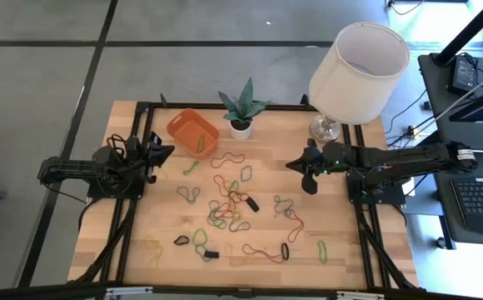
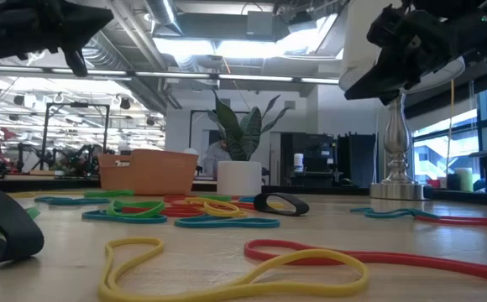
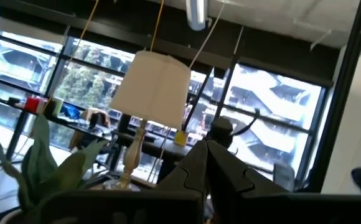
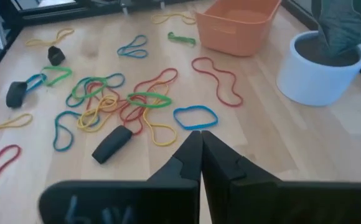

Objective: Pick and place rubber bands into bin
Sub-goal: Put the blue rubber band into the orange bin

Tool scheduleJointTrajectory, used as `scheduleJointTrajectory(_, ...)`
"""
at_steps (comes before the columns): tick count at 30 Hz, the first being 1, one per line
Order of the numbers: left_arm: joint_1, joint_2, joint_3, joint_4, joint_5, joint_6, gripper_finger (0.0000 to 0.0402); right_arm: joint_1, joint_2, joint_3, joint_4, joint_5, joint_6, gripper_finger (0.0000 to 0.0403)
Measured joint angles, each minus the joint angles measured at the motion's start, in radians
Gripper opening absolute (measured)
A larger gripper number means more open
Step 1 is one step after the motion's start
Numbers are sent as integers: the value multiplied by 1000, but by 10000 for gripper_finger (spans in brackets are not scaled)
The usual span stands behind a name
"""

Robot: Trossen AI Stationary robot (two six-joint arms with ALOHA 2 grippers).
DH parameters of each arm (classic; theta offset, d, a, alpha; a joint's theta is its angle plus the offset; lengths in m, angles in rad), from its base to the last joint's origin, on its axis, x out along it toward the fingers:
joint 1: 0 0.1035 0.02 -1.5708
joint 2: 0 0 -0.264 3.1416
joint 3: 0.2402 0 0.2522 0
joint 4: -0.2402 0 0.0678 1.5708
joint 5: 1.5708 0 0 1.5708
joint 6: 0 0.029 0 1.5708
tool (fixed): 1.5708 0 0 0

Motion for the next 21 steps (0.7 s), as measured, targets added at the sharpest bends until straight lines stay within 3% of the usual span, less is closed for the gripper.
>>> scheduleJointTrajectory(21, 0, -1, 0, 21, -26, -34, 6, -3, 0, 0, 19, 35, 55, 10)
